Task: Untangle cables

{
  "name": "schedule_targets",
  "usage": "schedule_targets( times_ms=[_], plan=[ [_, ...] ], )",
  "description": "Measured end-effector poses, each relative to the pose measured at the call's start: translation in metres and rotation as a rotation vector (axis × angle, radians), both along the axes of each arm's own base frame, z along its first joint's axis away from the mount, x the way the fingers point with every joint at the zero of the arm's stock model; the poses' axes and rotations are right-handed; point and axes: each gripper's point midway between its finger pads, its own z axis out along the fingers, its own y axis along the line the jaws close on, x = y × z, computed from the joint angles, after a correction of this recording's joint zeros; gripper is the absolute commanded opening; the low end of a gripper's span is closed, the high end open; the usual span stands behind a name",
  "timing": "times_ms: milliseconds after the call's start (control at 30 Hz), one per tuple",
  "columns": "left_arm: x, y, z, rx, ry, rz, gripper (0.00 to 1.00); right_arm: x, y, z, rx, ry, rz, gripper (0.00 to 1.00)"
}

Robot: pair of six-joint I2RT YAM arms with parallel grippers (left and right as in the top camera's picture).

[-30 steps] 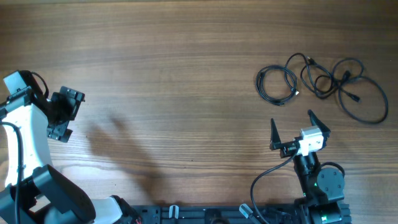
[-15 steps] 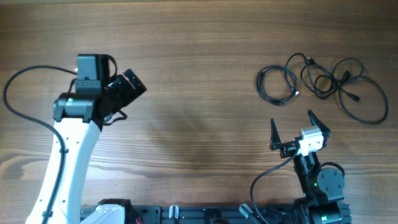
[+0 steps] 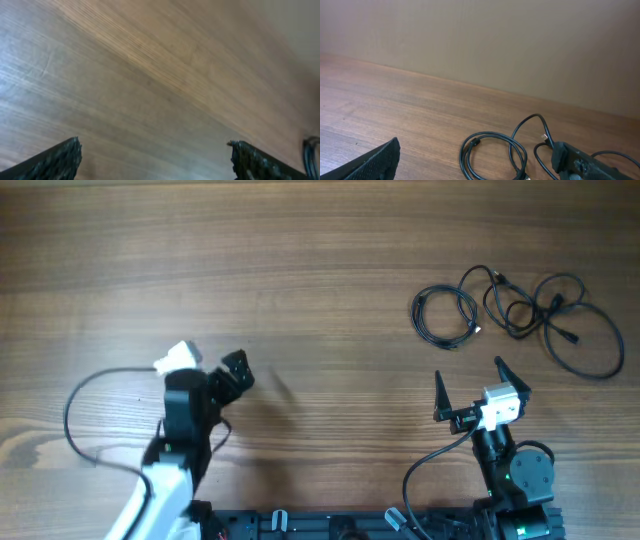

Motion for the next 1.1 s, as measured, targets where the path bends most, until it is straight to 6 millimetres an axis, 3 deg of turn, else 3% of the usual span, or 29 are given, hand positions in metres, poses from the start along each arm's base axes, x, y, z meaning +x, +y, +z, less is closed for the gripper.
schedule_targets(
  times_ms=[200, 367, 500, 700, 1100],
  plan=[
    [-0.036, 0.006, -0.02, -0.002, -0.045, 0.011, 1.0, 0.0, 0.0, 0.0, 0.0, 0.0, 0.0, 1.0],
    [-0.054, 0.01, -0.023, 0.029, -0.009, 0.005, 1.0, 0.0, 0.0, 0.0, 0.0, 0.001, 0.0, 1.0],
    [-0.043, 0.009, 0.034, 0.143, -0.276, -0.06, 1.0, 0.0, 0.0, 0.0, 0.0, 0.0, 0.0, 1.0],
    [-0.045, 0.015, 0.092, 0.311, -0.538, -0.082, 1.0, 0.0, 0.0, 0.0, 0.0, 0.001, 0.0, 1.0],
    [-0.046, 0.018, 0.097, 0.347, -0.556, -0.078, 1.0, 0.0, 0.0, 0.0, 0.0, 0.001, 0.0, 1.0]
  ],
)
